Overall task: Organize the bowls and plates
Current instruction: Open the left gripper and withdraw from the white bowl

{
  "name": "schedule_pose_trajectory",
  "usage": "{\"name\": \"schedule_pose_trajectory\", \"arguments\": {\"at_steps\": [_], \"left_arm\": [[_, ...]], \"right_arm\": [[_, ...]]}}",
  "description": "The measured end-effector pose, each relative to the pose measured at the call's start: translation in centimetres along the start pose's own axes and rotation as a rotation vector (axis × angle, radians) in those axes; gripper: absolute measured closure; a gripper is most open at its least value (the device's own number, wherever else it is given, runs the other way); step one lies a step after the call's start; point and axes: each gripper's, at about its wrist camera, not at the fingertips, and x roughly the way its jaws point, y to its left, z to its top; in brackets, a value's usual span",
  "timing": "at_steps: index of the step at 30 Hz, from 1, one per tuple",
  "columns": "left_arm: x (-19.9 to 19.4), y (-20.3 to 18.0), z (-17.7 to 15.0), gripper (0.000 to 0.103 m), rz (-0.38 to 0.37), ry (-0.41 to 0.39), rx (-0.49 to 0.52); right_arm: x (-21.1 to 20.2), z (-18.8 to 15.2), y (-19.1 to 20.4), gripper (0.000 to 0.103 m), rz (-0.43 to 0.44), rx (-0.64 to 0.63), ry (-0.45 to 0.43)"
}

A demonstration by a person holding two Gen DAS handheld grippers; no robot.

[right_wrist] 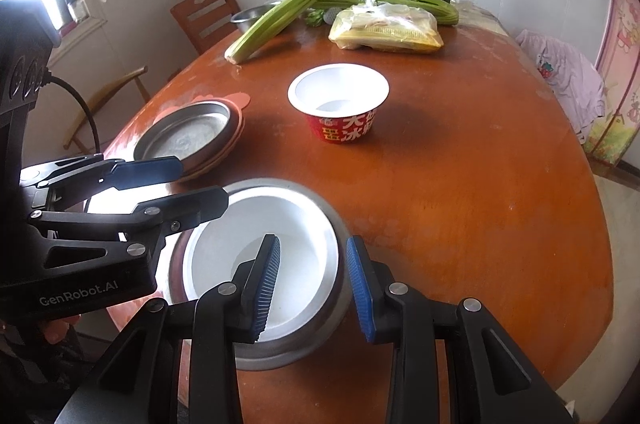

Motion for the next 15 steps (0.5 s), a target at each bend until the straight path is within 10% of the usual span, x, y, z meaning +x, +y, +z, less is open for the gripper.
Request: {"name": "schedule_pose_trajectory", "arguments": {"at_steps": [15], "left_arm": [[0.3,0.7,3.7,0.045,0.01,-0.037,0.022]], "right_arm": [[-0.4,3.8,-1.4,0.067,-0.026,0.032,-0.038]]}}
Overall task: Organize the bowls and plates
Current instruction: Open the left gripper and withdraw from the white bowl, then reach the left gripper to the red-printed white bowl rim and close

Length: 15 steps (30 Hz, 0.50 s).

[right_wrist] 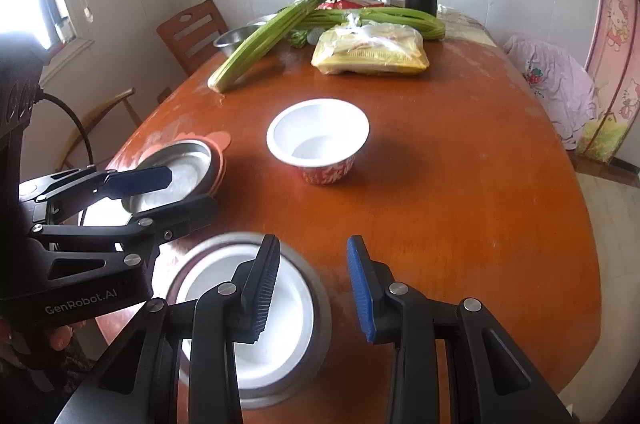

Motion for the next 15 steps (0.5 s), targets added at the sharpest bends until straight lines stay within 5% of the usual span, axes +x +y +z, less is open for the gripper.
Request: {"name": "schedule_pose_trajectory", "arguments": {"at_steps": [15], "left_arm": [[0.8,1.6,4.7,0.045,0.032,-0.039,0.021]], "right_arm": [[0.7,4.8,-0.3,0.067,-0.025,-0.005,-0.041]]}}
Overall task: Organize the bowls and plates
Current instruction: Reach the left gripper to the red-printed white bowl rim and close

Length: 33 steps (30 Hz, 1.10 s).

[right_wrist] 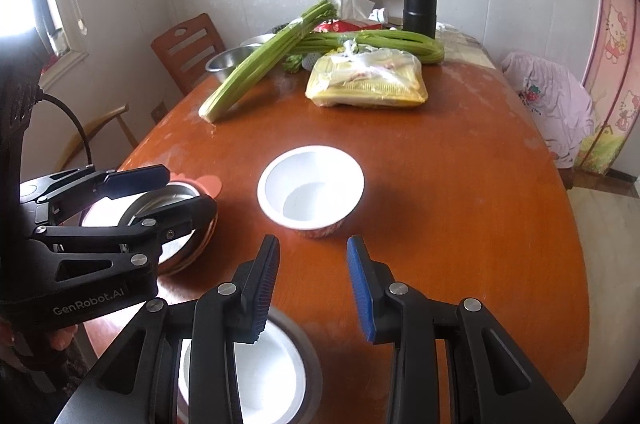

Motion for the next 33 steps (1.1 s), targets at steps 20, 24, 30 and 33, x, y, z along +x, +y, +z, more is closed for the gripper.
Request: {"name": "schedule_pose_trajectory", "arguments": {"at_steps": [20,24,30,33], "left_arm": [[6.6,1.6,3.9,0.045,0.01,0.094,-0.025],[8.5,2.1,3.7,0.044,0.007,0.139,-0.043],[10.6,2.2,3.4,0.044,0.006,0.187,-0.057],[11.3,2.1,3.5,0.044,0.007,0.203,-0.058]], "right_arm": [[5.0,4.1,-2.9,0.067,-0.029,0.031,0.034],[7.2,4.0,-3.5,0.067,-0.027,0.046,0.077],[9.7,3.6,-3.7,0.067,-0.016,0.052,0.125],[10.6,3.4,-3.9,0.067,-0.013,0.056,0.141]]}}
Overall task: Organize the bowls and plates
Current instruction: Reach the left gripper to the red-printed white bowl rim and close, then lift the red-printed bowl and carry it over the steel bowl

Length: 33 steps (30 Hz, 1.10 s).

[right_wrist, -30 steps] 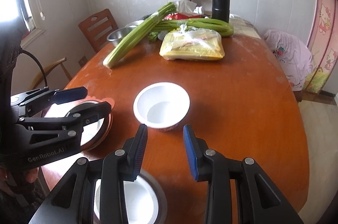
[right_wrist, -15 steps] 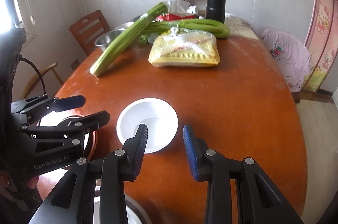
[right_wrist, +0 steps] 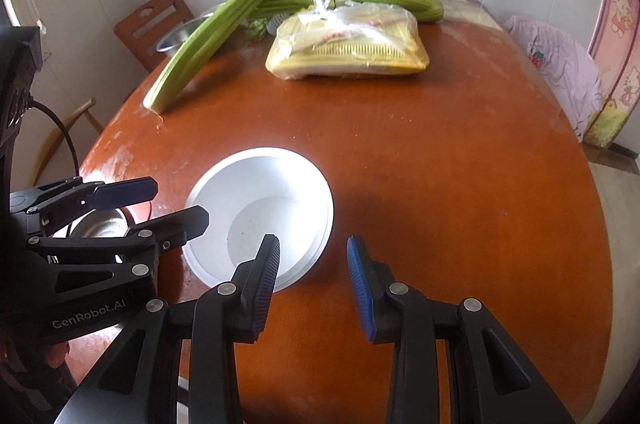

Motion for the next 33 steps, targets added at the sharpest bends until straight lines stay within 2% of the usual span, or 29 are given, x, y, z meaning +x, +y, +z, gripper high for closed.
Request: {"name": "schedule_pose_trajectory", "arguments": {"at_steps": [19,22,27,29,33], "left_arm": [[3.1,0.2,0.3,0.044,0.041,0.082,-0.02],[3.5,0.4,0.1,0.044,0.035,0.091,-0.035],[3.4,0.4,-0.1,0.06,-0.016,0.094,-0.041],[3.4,0.1,-0.2,0.07,-0.032,0.095,-0.031],[3.5,-0.6,-0.3,0.079,-0.04,0.095,-0.008]], "right_arm": [[2.9,0.0,-0.1,0.067,0.002,-0.011,0.039],[3.2,-0.2,0.3,0.07,0.003,-0.024,0.041],[3.1,-0.4,0.8,0.073,0.01,-0.042,0.036],[3.1,-0.4,0.8,0.073,0.022,-0.039,0.04],[3.1,-0.6,0.8,0.073,0.045,-0.025,0.053]]}}
